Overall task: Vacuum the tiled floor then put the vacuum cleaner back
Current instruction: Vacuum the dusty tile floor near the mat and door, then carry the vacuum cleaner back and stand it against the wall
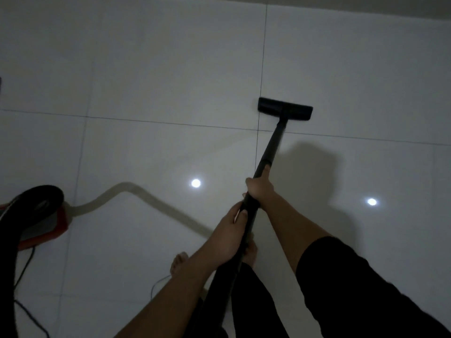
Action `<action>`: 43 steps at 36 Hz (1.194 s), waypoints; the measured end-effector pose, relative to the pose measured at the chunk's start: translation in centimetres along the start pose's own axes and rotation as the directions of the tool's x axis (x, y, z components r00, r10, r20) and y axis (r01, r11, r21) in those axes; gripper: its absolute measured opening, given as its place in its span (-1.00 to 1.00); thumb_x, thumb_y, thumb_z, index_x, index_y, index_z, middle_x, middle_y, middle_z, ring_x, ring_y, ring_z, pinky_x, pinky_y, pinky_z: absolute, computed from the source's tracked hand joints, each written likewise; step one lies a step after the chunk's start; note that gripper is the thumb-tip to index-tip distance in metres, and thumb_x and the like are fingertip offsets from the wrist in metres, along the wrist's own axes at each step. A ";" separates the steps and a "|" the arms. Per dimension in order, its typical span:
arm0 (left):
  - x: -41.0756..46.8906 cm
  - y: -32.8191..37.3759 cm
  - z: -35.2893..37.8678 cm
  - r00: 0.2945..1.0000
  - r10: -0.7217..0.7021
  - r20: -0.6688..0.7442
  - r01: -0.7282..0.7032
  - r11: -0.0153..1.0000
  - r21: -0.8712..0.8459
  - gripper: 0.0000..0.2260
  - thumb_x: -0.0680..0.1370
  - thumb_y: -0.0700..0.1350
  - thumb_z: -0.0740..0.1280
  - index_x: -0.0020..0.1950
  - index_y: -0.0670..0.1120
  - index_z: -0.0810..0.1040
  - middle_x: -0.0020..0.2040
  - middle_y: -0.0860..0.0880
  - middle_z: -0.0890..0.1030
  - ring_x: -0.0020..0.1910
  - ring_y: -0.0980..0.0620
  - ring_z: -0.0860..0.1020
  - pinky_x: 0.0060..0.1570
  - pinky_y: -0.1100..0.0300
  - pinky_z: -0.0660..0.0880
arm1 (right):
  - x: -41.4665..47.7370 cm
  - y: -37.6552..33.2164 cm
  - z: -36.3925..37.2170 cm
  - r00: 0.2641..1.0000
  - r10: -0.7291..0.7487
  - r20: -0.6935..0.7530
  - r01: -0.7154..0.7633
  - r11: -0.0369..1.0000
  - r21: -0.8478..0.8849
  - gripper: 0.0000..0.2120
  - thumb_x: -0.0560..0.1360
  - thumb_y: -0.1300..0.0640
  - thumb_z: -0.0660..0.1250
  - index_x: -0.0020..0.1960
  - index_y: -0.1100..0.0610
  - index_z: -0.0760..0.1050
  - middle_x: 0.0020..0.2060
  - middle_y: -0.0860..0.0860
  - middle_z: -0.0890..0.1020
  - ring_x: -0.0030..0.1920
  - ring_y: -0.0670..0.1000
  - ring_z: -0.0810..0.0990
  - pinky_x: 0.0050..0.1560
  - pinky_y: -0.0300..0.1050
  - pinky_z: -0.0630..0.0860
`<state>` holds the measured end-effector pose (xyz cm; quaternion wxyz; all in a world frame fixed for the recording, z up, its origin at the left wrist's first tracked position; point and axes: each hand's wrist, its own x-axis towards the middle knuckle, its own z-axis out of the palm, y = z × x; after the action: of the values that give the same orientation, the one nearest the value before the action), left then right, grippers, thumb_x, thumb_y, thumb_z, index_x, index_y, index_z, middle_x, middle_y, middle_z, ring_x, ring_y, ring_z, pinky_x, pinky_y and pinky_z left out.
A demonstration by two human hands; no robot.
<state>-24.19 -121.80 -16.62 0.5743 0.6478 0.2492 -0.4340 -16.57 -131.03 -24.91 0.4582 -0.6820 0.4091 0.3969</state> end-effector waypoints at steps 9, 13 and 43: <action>1.4 3.8 -4.9 0.981 0.010 0.194 -0.045 0.983 0.178 -0.69 0.61 -0.14 0.25 0.27 0.14 0.26 -0.11 -0.02 0.51 -0.31 0.06 0.53 -0.13 0.11 0.59 | 1.6 -4.6 0.8 0.997 0.049 0.066 -0.058 0.989 0.138 -0.26 0.62 0.26 0.08 0.53 -0.12 -0.34 0.18 0.23 0.51 -0.12 0.06 0.63 0.11 0.00 0.57; 1.2 5.6 -8.3 0.958 -0.112 0.264 0.005 0.926 0.377 -0.30 0.54 -0.16 0.36 0.54 0.12 0.04 0.07 -0.02 0.50 -0.19 0.02 0.62 -0.22 0.27 0.60 | 1.4 -6.3 1.4 0.986 0.094 0.135 -0.131 0.946 0.295 -0.35 0.64 0.24 0.06 0.55 -0.06 -0.25 -0.08 0.12 0.53 0.21 0.08 0.58 0.25 0.07 0.50; -2.7 9.9 -16.7 0.948 0.180 -0.262 0.123 0.553 0.824 -0.59 0.50 -0.20 0.37 0.34 0.00 0.51 0.20 -0.09 0.59 0.13 -0.11 0.56 0.12 0.07 0.50 | -1.3 -6.6 5.8 0.284 -0.803 0.524 0.951 0.168 -0.259 -0.53 0.52 0.20 0.35 0.41 0.09 0.40 0.24 0.06 0.53 0.29 0.05 0.43 0.37 -0.04 0.31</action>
<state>-12.84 -107.40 -9.68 0.1590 0.9063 0.0925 -0.3805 -11.88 -123.66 -23.24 0.4427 -0.8247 -0.2609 0.2361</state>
